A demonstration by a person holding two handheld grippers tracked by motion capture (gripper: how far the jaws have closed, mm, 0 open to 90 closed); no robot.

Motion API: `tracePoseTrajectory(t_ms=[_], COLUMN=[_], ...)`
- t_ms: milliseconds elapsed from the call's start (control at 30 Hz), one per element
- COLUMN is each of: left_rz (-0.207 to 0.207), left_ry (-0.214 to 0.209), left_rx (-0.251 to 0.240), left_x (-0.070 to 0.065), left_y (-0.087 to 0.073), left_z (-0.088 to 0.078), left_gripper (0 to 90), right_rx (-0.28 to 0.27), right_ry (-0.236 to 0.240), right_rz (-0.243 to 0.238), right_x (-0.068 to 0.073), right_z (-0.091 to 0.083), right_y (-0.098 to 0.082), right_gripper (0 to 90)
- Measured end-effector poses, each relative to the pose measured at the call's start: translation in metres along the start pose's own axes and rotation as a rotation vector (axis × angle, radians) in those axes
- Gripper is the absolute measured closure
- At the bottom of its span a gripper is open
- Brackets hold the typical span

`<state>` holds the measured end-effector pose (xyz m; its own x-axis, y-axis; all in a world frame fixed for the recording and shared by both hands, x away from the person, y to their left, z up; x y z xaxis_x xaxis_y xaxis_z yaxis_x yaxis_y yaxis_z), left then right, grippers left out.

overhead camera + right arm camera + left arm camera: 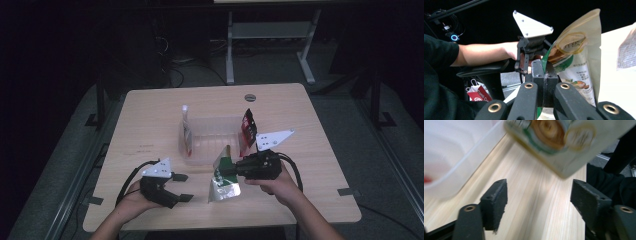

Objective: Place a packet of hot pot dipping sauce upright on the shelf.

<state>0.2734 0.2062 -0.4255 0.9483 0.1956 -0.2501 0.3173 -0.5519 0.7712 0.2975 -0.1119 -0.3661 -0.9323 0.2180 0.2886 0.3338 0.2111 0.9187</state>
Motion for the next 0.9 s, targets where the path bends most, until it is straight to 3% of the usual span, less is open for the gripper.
tracePoseTrajectory(t_ms=[167,333,700,900], left_rz=[-0.033,-0.062,-0.082,-0.083], left_ry=[0.034,0.056,0.086,0.091], left_rx=[0.003,0.009,0.004,0.007], left_x=[0.001,0.007,0.015,0.018], left_y=[-0.014,-0.017,-0.022,-0.024], left_z=[-0.012,-0.016,-0.020,-0.019], left_gripper=[22.5,19.6,17.9,16.1], right_rx=[-0.010,-0.025,-0.034,-0.041], right_ry=[-0.021,-0.048,-0.108,-0.132], right_rz=[-0.029,-0.052,-0.071,-0.052], right_x=[0.000,-0.009,-0.033,-0.050], right_z=[0.000,0.001,0.004,0.009], right_y=[0.012,0.027,0.067,0.081], right_gripper=[90.0,90.0,90.0,90.0])
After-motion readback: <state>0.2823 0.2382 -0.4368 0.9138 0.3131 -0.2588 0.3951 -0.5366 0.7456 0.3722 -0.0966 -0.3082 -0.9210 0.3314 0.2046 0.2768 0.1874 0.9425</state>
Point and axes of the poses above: each handheld gripper's, and its own axes: z roughly forward along the jaws, y roughly out of its top, x roughly to its left, the point moved 1 cm from there along z, roughly forward along the jaws, and after that the axes turned 10 degrees about -y, right-handed, at the moved point
